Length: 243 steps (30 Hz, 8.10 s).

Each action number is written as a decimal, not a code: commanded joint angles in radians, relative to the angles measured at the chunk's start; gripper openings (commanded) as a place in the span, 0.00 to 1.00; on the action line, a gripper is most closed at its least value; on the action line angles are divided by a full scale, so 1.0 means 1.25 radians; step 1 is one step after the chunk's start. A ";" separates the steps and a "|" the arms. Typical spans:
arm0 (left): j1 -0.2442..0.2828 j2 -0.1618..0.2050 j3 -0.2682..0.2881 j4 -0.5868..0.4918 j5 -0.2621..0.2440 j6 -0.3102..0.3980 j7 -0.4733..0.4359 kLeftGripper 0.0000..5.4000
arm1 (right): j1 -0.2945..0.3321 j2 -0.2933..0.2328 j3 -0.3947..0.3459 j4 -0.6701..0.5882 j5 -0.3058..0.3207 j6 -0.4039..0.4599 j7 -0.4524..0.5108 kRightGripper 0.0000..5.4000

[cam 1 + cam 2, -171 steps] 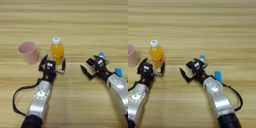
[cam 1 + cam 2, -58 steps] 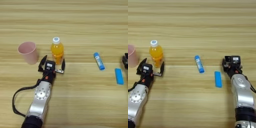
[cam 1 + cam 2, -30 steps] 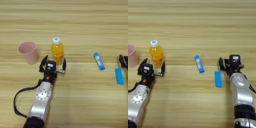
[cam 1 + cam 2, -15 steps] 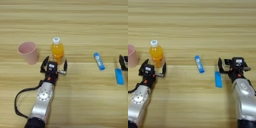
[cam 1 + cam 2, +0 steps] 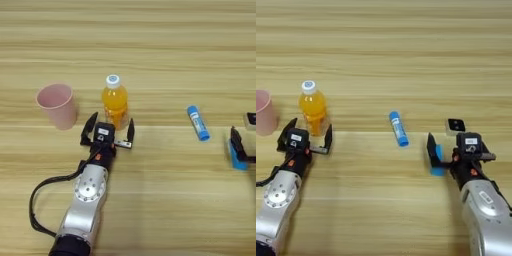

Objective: Move the objects on the table

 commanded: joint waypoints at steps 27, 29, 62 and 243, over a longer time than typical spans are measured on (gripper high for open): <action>-0.004 -0.002 -0.003 -0.004 0.006 0.009 0.004 1.00 | 0.008 0.010 0.047 0.070 -0.019 0.025 0.004 0.99; -0.004 -0.002 -0.003 -0.005 0.006 0.009 0.004 1.00 | 0.007 0.010 0.048 0.076 -0.019 0.028 0.005 0.99; -0.002 -0.002 -0.003 -0.008 0.006 0.011 0.005 1.00 | 0.009 0.001 0.068 0.105 -0.022 0.062 0.011 0.61; -0.154 0.029 0.045 0.128 -0.031 0.026 -0.061 1.00 | -0.254 0.048 0.071 0.289 -0.061 -0.158 -0.011 0.99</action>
